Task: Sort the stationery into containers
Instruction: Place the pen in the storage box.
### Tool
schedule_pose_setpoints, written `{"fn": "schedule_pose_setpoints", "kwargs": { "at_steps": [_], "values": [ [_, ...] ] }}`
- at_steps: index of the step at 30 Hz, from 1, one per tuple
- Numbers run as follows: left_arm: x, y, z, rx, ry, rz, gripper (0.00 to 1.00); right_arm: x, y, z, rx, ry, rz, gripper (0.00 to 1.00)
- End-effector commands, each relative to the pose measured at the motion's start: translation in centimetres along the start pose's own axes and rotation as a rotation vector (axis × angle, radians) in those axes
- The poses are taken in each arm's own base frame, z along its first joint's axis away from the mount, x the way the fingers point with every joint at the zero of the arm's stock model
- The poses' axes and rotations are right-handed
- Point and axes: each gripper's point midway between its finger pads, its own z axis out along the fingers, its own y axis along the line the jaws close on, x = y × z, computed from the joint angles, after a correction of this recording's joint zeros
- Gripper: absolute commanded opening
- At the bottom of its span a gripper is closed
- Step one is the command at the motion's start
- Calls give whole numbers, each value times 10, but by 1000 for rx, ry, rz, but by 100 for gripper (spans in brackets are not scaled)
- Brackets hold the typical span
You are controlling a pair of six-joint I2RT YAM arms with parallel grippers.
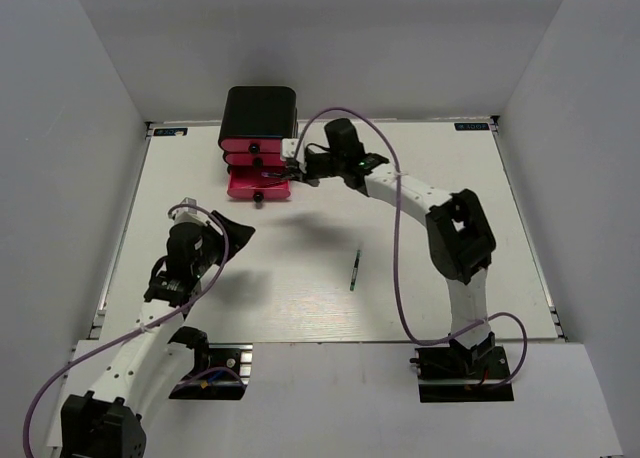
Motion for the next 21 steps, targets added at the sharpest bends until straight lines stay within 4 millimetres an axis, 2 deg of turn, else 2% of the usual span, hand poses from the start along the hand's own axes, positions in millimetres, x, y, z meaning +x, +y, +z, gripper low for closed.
{"fn": "schedule_pose_setpoints", "kwargs": {
  "at_steps": [1,3,4,5,6,9,10,13,19,20,21],
  "values": [
    [9,7,-9,-11,22,20,73,-40,-5,38,-39,-155,-50,0],
    [10,11,-13,-20,13,20,73,-54,-9,48,-27,-209,-96,0],
    [12,13,-16,-20,13,29,73,-44,0,60,-45,-210,-91,0],
    [12,13,-18,-16,11,29,73,-54,-10,65,9,-246,-128,0],
    [15,16,-19,-21,14,29,73,-52,-10,69,21,-252,-131,0],
    [15,15,-25,-13,8,30,73,-32,-22,89,84,-239,-96,0],
    [15,15,-27,-13,8,39,73,-34,-26,93,106,-238,-93,0],
    [19,19,-31,-23,17,47,75,-23,-39,99,158,-235,-102,0],
    [21,19,-33,-19,26,55,75,-9,-41,110,167,-226,-134,0],
    [19,17,-33,-19,26,55,75,-2,-37,114,158,-219,-129,0],
    [19,17,-33,-19,26,55,75,0,-37,114,159,-218,-129,5]
  ]
}}
